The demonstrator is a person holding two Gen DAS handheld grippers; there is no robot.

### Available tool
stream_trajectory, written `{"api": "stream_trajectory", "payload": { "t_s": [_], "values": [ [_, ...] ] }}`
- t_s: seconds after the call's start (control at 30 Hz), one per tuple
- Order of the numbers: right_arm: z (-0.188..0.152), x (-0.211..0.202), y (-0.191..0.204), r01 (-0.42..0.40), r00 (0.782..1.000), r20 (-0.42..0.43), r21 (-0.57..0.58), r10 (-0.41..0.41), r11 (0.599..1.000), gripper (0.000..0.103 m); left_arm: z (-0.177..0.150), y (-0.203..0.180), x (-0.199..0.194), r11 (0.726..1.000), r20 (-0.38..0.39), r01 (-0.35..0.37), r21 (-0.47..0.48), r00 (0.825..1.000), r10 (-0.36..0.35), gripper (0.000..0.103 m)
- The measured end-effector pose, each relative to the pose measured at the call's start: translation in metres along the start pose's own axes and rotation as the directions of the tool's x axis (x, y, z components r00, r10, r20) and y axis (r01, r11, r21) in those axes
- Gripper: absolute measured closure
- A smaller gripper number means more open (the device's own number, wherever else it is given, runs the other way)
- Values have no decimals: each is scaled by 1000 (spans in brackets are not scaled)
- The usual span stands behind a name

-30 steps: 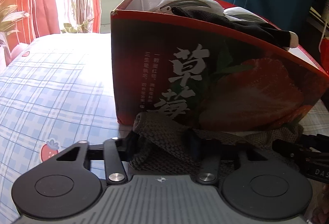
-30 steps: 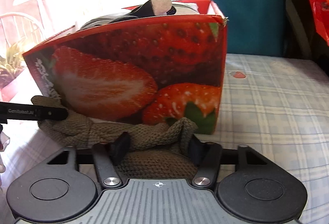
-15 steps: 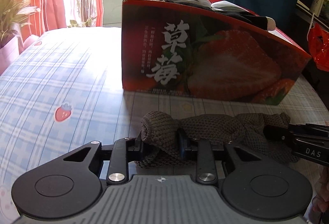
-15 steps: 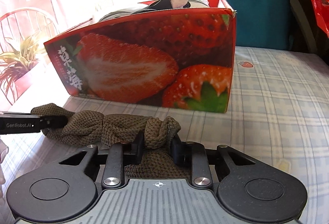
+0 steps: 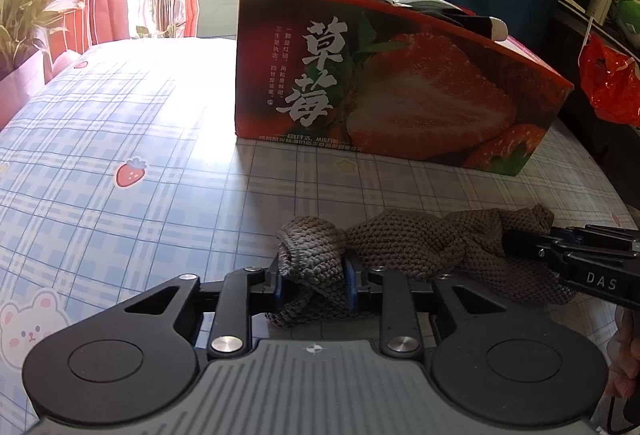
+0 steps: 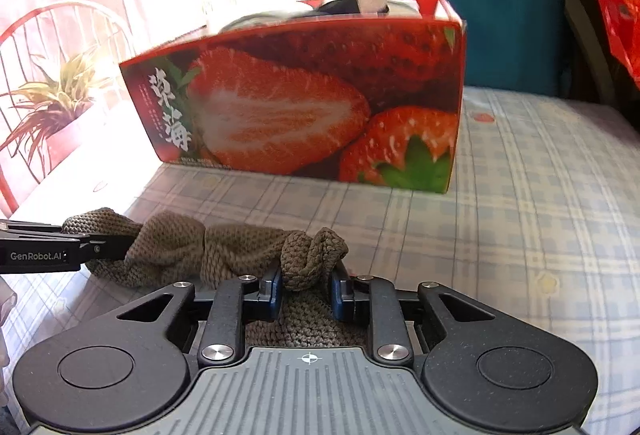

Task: Organize soft objects
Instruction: 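Lift the knit cloth with both grippers over the red box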

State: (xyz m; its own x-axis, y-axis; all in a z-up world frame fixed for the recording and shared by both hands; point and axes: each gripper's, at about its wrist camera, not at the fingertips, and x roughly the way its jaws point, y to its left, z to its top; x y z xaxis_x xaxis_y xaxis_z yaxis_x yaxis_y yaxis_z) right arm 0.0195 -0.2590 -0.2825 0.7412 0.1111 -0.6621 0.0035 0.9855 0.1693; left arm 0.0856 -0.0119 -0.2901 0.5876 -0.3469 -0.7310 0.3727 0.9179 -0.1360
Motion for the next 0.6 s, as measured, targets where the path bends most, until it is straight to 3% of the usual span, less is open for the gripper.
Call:
{"api": "stream_trajectory", "payload": {
  "t_s": [0.23, 0.6],
  "values": [
    [22, -22, -3, -15, 997, 80, -17, 16, 1000, 83, 25, 8, -23, 1000, 92, -2, 4, 996, 1, 83],
    [78, -54, 0, -25, 973, 225, -86, 44, 996, 83, 78, 0, -62, 999, 258, 15, 42, 966, -25, 83]
  ]
}}
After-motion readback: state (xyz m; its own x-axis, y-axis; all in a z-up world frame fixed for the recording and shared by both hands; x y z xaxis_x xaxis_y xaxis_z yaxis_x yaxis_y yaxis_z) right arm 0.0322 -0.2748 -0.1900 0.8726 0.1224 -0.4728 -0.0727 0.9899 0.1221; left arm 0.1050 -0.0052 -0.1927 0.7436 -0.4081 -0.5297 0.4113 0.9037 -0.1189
